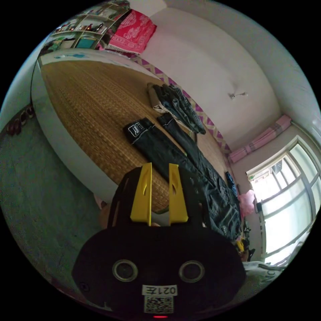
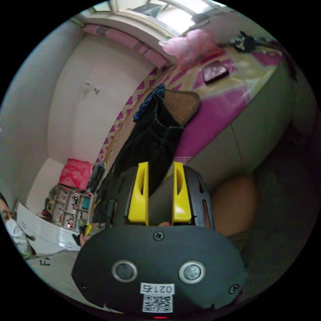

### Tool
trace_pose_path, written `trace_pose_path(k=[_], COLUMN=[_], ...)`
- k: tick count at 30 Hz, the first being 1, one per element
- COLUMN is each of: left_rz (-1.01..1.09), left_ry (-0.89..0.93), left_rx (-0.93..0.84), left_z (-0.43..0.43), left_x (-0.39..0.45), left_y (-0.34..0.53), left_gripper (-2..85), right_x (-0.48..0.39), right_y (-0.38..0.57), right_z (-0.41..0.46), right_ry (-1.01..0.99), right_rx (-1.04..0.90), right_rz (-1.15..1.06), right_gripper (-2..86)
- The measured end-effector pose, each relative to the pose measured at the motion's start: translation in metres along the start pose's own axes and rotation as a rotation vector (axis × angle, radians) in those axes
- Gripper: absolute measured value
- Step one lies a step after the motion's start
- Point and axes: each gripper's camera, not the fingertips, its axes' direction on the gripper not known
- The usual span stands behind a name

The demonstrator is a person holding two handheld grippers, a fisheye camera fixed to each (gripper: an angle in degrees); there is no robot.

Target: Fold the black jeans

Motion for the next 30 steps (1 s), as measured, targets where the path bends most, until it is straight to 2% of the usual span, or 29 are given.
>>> trace_pose_path(k=[9,23,30], left_rz=[-0.053,-0.139,-0.196], left_ry=[0.022,0.041,0.008], left_rx=[-0.061,-0.079,-0.121], left_z=[0.012,0.042,0.064], left_x=[-0.003,-0.005,0.003], left_y=[-0.002,-0.026,-0.062], left_gripper=[10.0,8.9,8.1], right_x=[0.035,0.068,0.070], right_y=[-0.016,-0.042,-0.061], right_z=[0.016,0.049,0.059], right_ry=[-0.110,-0.230,-0.240], right_rx=[-0.087,-0.131,-0.148], right_rz=[0.156,0.245,0.236], right_gripper=[11.4,6.8,7.7])
